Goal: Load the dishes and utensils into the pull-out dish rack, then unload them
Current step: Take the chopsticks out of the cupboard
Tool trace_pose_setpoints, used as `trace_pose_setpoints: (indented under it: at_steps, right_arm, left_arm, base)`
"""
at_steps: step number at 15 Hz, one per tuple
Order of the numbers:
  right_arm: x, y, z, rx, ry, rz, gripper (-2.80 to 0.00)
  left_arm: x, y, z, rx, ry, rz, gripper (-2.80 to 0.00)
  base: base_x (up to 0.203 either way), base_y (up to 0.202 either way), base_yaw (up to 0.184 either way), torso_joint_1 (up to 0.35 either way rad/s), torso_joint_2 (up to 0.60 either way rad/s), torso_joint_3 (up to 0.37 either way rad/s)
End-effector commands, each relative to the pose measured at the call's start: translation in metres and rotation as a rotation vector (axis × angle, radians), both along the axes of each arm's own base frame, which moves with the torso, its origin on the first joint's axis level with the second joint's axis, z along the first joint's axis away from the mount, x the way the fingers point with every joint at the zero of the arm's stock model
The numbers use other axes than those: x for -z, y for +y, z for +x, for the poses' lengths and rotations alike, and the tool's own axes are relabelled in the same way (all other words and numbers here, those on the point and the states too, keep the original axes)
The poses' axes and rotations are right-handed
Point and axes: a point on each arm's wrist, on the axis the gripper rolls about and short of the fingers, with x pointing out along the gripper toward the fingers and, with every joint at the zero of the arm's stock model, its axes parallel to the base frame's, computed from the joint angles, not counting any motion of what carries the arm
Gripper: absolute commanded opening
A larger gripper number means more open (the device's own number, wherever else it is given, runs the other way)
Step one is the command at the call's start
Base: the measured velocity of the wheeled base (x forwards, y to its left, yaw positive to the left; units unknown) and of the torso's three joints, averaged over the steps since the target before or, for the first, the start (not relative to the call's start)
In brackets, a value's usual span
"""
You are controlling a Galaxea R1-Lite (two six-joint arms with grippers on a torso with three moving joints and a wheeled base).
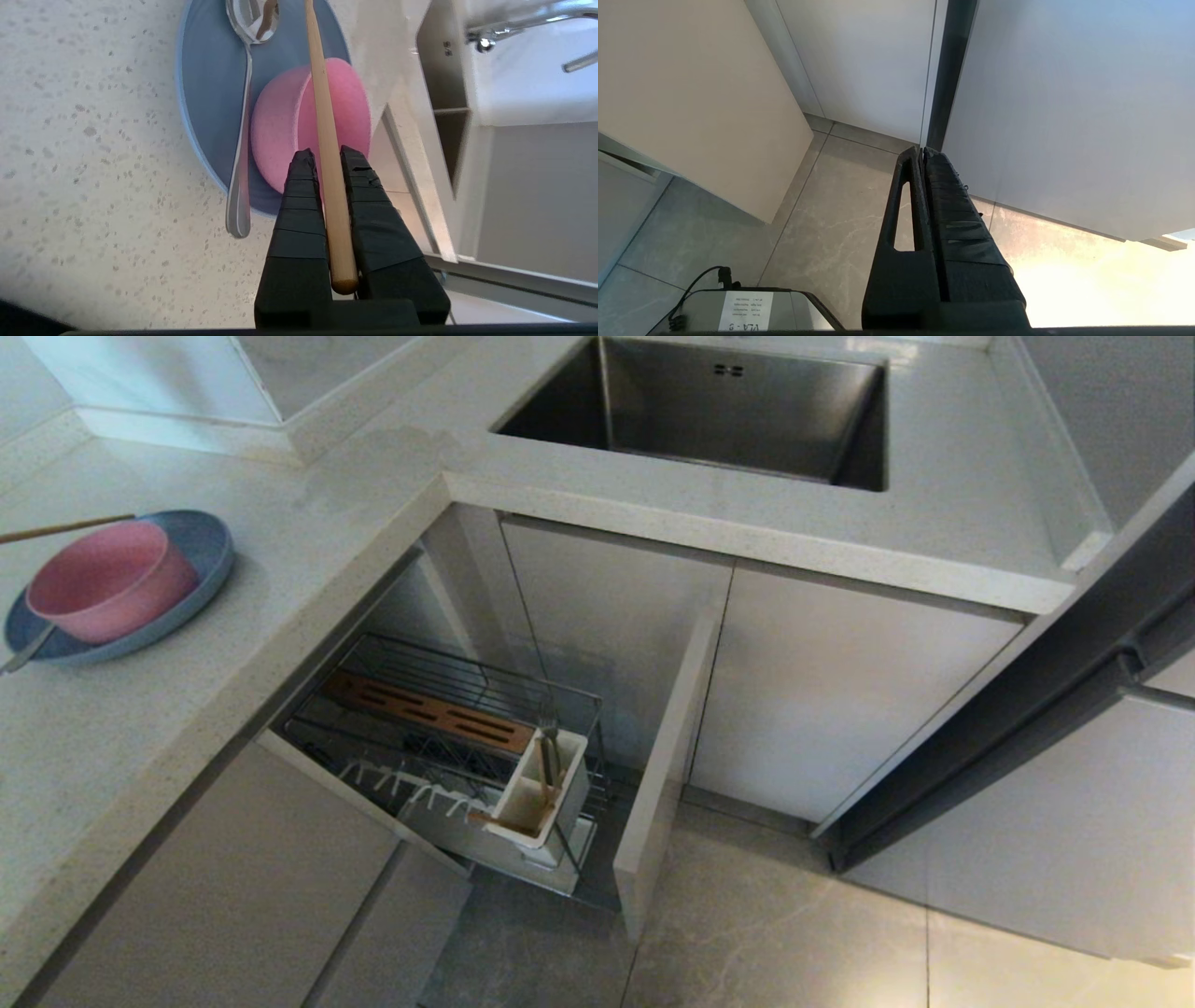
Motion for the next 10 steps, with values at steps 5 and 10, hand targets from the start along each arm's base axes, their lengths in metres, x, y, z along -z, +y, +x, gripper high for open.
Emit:
trace_pose_setpoints:
  at_steps: [5,10]
  right_arm:
    - [0.000,0.000,0.000,-0.001,0.001,0.000,-2.80]
    - [0.000,0.000,0.000,-0.001,0.001,0.000,-2.80]
  left_arm:
    - [0.010,0.009,0.012,0.112,-0.029,-0.063,-2.80]
    - [0.019,0.018,0.028,0.138,-0.023,-0.071,-2.80]
  base:
    - [0.000,0.000,0.000,0.000,0.00,0.000]
    - [0.000,0.000,0.000,0.000,0.00,0.000]
